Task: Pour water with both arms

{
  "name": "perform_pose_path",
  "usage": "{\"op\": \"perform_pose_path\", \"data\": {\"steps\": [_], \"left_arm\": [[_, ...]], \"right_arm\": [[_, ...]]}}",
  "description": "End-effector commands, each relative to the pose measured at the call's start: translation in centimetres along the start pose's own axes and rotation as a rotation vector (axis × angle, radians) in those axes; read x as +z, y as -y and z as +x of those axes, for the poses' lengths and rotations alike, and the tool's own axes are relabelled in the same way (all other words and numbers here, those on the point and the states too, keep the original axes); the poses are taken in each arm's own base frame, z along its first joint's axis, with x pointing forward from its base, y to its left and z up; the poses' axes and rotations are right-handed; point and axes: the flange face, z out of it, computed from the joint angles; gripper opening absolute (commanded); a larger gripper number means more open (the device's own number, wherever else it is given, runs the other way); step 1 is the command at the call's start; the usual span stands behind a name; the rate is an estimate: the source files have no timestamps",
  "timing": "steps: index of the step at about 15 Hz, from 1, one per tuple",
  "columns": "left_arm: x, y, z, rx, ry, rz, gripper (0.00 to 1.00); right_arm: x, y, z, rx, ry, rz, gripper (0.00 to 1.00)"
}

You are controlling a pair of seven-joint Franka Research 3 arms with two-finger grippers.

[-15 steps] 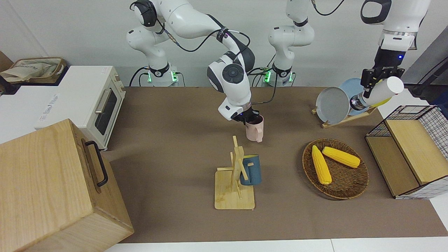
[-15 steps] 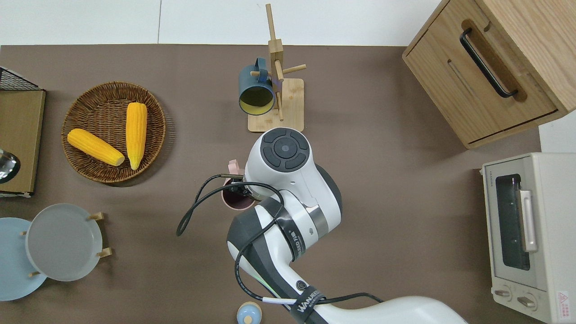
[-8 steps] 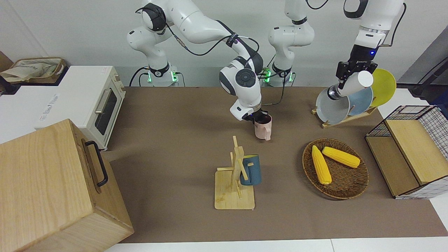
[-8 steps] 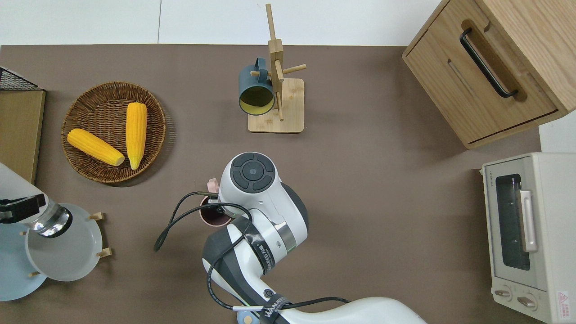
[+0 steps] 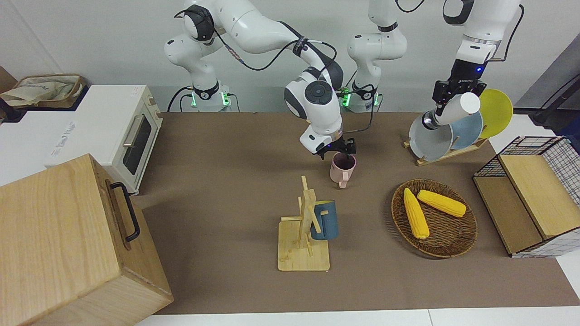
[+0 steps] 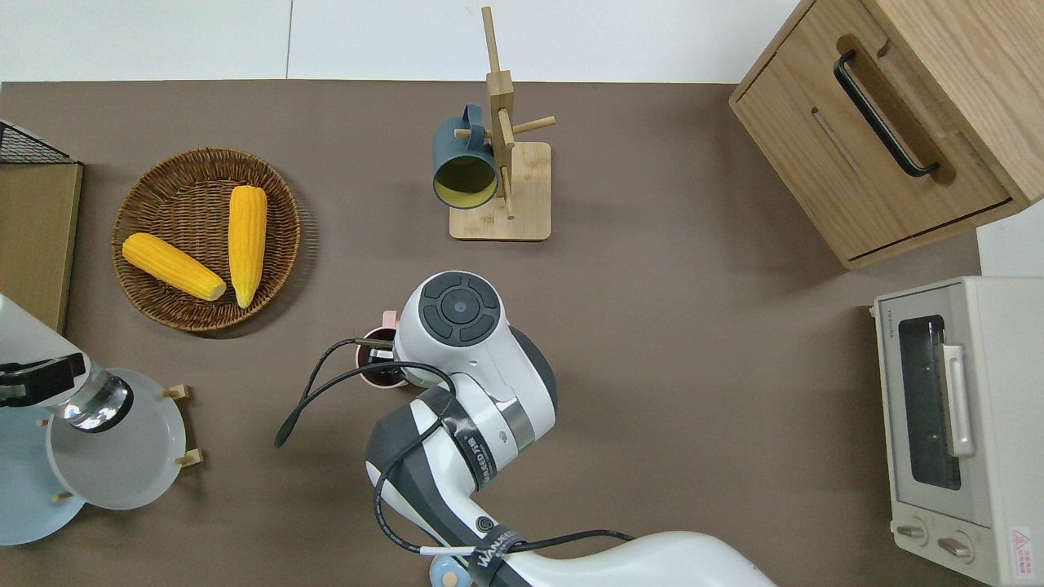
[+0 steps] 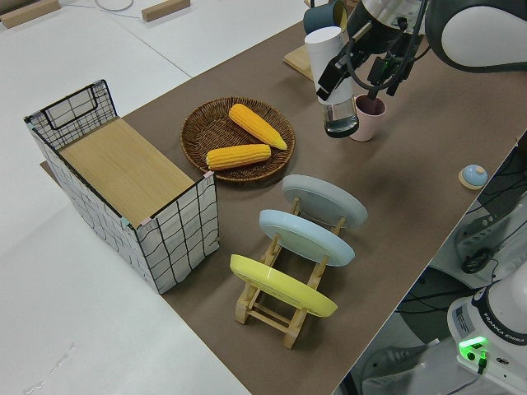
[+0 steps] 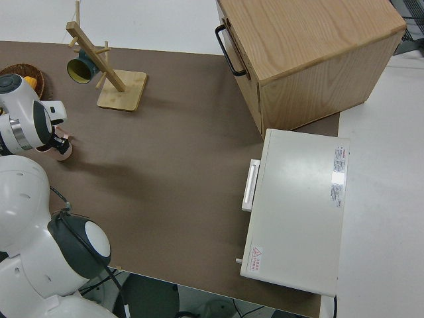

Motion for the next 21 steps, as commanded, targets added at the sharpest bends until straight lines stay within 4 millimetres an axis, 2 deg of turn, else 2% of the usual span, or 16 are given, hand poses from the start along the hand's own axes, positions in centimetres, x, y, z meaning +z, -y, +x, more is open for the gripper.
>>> {"op": "perform_pose_path", "data": {"steps": [1, 5, 7, 8, 12, 13, 15, 17, 20, 21], "left_arm": [[-0.3, -1.5, -0.8, 0.023, -0.001, 0.018, 0.04], [1.4, -4.2, -1.6, 0.066, 0.034, 0.026, 0.04], [1.8, -5.5, -2.0, 0.081, 0.037, 0.029, 0.04], [2.3, -6.9, -2.3, 0.100, 0.042, 0.031, 0.04], [3.0, -9.0, -4.6, 0.130, 0.053, 0.015, 0.04], [3.3, -9.9, -5.5, 0.155, 0.061, 0.009, 0.04], [3.6, -11.6, -6.4, 0.180, 0.071, -0.018, 0.04], [4.2, -12.4, -7.5, 0.192, 0.084, -0.029, 0.04], [5.3, -14.3, -9.5, 0.222, 0.079, -0.058, 0.04], [5.7, -14.8, -9.9, 0.223, 0.084, -0.074, 0.04]], "right_arm": [[-7.9, -2.1, 0.6, 0.067, -0.001, -0.001, 0.992], [-17.6, -8.0, 2.7, 0.102, -0.009, -0.009, 0.992], [-20.7, -11.2, 3.4, 0.050, -0.018, -0.058, 0.992], [-22.4, -13.5, 4.0, 0.001, -0.030, -0.110, 0.992], [-26.4, -19.9, 5.7, -0.124, -0.030, -0.224, 0.992], [-28.5, -23.0, 6.5, -0.150, -0.030, -0.241, 0.992], [-31.2, -27.2, 7.3, -0.179, -0.037, -0.256, 0.992], [-33.5, -31.1, 8.0, -0.194, -0.038, -0.252, 0.992], [-36.0, -34.8, 7.7, -0.167, -0.042, -0.249, 0.992], [-36.5, -35.3, 7.6, -0.174, -0.050, -0.261, 0.992]]}}
